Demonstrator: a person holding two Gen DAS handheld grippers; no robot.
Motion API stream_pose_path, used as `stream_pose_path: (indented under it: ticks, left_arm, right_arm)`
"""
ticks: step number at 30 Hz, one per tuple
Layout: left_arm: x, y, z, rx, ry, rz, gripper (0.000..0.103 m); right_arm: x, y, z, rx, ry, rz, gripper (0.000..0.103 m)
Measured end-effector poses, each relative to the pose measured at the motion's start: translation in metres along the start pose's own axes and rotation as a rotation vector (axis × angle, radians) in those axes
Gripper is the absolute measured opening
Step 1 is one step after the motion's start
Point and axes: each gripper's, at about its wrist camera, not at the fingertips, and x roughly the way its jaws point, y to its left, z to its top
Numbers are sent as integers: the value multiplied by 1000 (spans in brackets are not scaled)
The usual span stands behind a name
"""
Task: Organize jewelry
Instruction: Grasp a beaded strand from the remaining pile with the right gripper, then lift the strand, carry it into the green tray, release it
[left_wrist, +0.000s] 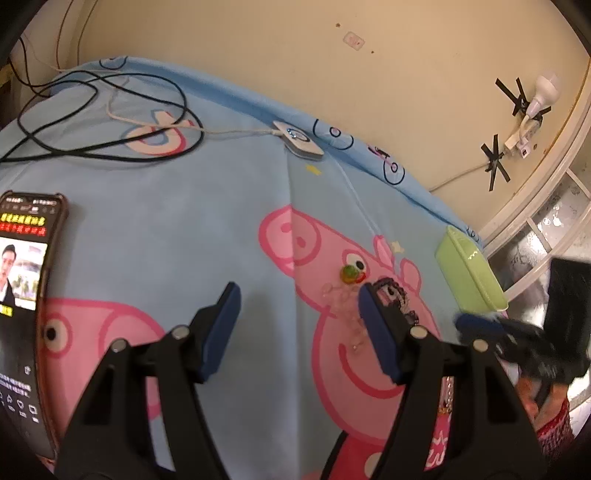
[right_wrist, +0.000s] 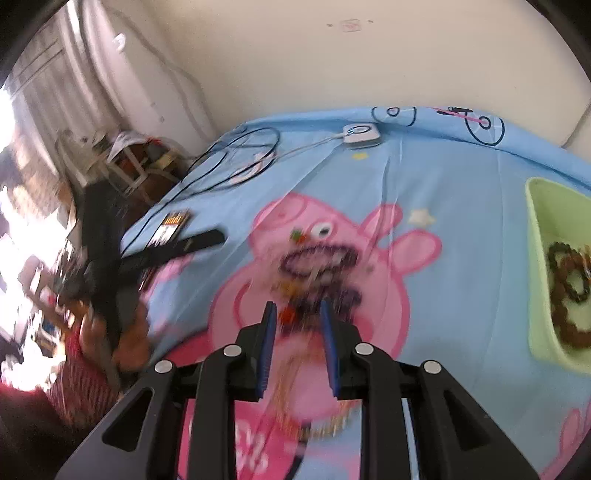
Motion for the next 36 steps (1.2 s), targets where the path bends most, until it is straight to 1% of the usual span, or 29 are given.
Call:
stream_pose_path:
  ticks: [2, 5, 7, 8, 11, 13, 16, 19, 24, 26, 29, 30, 31, 32, 33, 34, 36]
  left_arm:
    - [0, -3, 0, 17, -7, 2, 64]
    - [0, -8, -2, 43, -8, 15, 64]
    - [0, -10, -2, 57, -10, 18, 64]
    - [0, -10, -1, 60, -11, 17, 64]
    - [-1, -9, -1, 60, -16, 9, 64]
    - [-2, -11, -2, 63, -22, 5, 64]
    - [-5, -19, -3, 101, -33, -12, 64]
    - [-11, -41, -7, 186, -48, -46, 64]
    - [-13, -105, -14, 408, -56, -110, 64]
    - [-7, -127, -16, 466, -57, -113, 64]
    - [7, -147, -14, 508, -58, -102, 64]
    - [13, -152, -11, 510, -45, -98, 59]
    - [19, -155, -7, 505, -25, -104, 48]
    - [22, -157, -2, 496, -5, -116, 19]
    - [23, -160, 4, 485, 11, -137, 5]
    - [21, -164, 11, 478, 9, -163, 5]
    - [11, -176, 23, 495, -21, -190, 5]
  right_arm:
    - [19, -6, 9, 37, 20, 5, 0]
    - [43, -12, 14, 47, 61, -19, 0]
    - [47, -12, 16, 26, 56, -39, 0]
    - [46, -13, 17, 41, 57, -24, 0]
    - [27, -10, 21, 57, 16, -4, 0]
    - [11, -5, 27, 65, -17, 29, 0]
    - [-11, 1, 35, 64, -66, 55, 0]
    - [-36, 14, 43, 44, -124, 67, 0]
    - [-68, 25, 52, 8, -193, 79, 0]
    - [-80, 28, 52, 2, -214, 85, 0]
    - [-99, 31, 52, -4, -251, 96, 0]
    - [-105, 31, 52, -6, -266, 95, 0]
    - [-113, 30, 52, -8, -284, 92, 0]
    - [-123, 28, 54, -10, -306, 88, 0]
    - [-131, 26, 55, -10, -324, 84, 0]
    - [-139, 23, 57, -9, -339, 82, 0]
    - [-156, 17, 61, -4, -372, 88, 0]
